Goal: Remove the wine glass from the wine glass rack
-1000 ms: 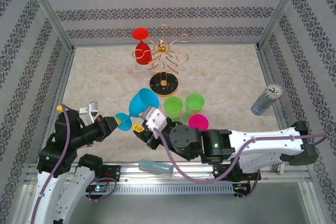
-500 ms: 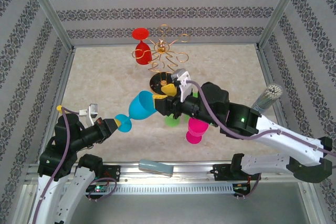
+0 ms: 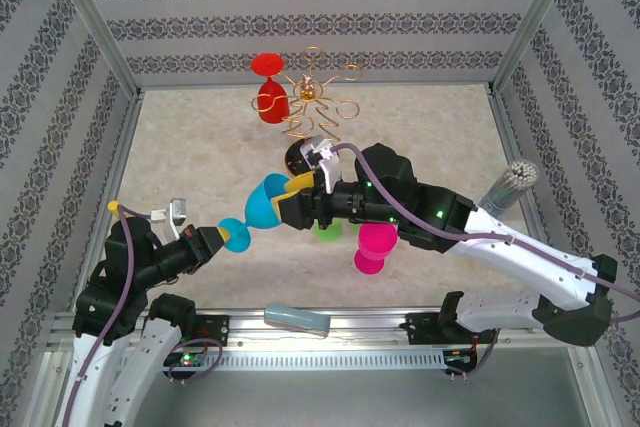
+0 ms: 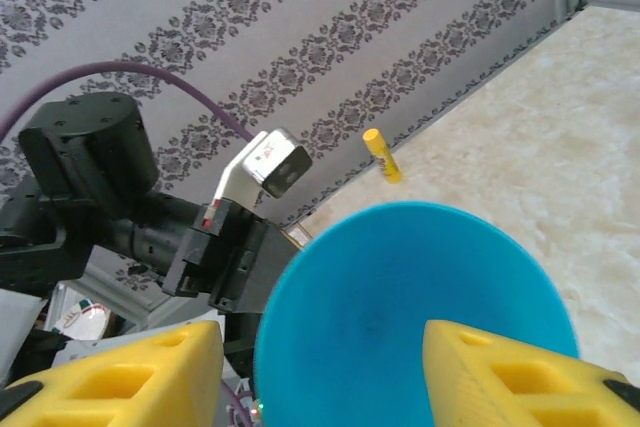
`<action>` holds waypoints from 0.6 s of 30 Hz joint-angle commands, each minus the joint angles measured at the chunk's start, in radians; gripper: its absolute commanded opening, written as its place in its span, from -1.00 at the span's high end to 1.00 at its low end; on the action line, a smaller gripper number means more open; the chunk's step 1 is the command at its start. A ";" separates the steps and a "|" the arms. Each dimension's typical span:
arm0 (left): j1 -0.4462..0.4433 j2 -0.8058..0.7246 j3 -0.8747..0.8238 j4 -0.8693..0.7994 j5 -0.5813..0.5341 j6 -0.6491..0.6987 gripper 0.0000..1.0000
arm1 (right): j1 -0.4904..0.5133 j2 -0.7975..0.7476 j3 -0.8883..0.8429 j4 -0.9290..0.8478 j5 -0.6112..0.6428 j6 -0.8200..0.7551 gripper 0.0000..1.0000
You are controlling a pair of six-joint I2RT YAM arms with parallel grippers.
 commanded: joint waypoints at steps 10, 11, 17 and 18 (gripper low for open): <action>0.010 0.028 -0.007 0.081 0.001 0.021 1.00 | 0.020 0.056 0.072 -0.013 -0.053 -0.013 -0.03; 0.010 0.031 -0.009 0.083 0.001 0.022 1.00 | 0.027 0.061 0.074 -0.019 -0.042 -0.020 -0.02; 0.011 0.045 -0.017 0.107 0.010 0.015 1.00 | 0.060 0.098 0.095 -0.053 -0.007 -0.047 0.19; 0.010 0.049 -0.016 0.110 0.010 0.015 1.00 | 0.065 0.103 0.099 -0.056 -0.004 -0.052 0.25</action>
